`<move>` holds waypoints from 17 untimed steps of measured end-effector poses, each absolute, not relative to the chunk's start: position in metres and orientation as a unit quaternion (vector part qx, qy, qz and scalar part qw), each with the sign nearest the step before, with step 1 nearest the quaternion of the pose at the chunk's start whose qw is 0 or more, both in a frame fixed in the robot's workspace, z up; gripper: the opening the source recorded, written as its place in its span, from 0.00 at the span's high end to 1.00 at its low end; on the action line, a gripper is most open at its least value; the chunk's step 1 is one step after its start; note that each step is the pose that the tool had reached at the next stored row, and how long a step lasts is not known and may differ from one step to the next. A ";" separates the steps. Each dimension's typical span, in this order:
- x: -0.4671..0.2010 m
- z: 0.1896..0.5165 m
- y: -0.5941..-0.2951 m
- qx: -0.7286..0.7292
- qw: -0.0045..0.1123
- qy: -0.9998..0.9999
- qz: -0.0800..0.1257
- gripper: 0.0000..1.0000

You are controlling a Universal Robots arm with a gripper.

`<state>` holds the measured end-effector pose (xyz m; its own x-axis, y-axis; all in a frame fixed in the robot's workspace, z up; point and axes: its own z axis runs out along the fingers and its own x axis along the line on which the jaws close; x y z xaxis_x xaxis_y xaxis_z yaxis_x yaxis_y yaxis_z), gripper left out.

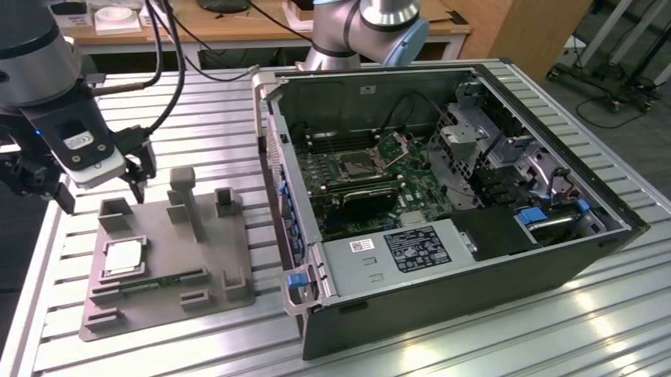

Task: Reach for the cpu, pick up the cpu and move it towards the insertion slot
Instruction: 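Reach for the cpu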

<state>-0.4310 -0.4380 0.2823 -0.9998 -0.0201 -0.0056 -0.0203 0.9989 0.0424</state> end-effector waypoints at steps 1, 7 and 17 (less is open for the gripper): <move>-0.431 0.280 -0.439 -0.010 0.003 1.000 0.021 0.18; -0.434 0.270 -0.440 -0.014 0.002 1.000 0.021 0.18; -0.436 0.255 -0.440 -0.023 0.003 1.000 0.020 0.26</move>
